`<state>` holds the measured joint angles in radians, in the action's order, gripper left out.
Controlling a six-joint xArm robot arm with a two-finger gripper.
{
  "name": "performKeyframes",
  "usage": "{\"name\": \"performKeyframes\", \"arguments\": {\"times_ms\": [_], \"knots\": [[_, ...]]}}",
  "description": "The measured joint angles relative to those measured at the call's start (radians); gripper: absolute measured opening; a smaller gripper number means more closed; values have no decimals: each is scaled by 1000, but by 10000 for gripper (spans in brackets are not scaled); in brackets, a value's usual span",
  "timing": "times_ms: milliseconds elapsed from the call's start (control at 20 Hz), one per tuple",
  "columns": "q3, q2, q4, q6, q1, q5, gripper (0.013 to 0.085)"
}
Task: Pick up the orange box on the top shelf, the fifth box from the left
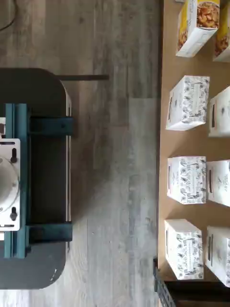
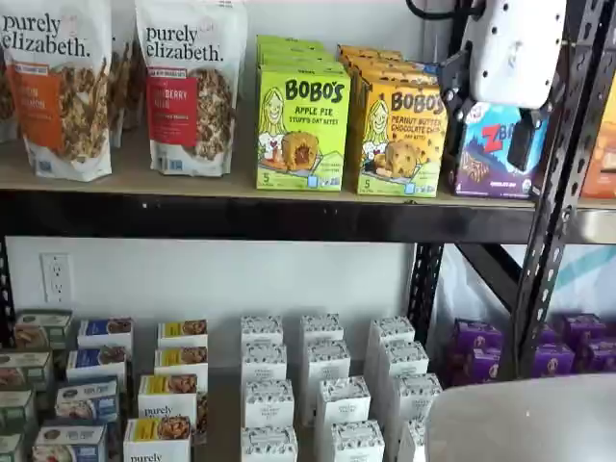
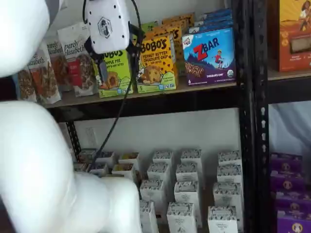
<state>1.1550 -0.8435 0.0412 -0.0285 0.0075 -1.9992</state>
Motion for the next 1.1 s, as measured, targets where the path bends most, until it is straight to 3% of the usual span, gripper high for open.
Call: {"name": "performKeyframes", "arguments": {"times_ms": [150,700,1100], "knots": [[17,20,55,23,-50,-36,850],[3,14,-37,3,13,2,850],[-2,42,-52,-15,33,141,850]]}}
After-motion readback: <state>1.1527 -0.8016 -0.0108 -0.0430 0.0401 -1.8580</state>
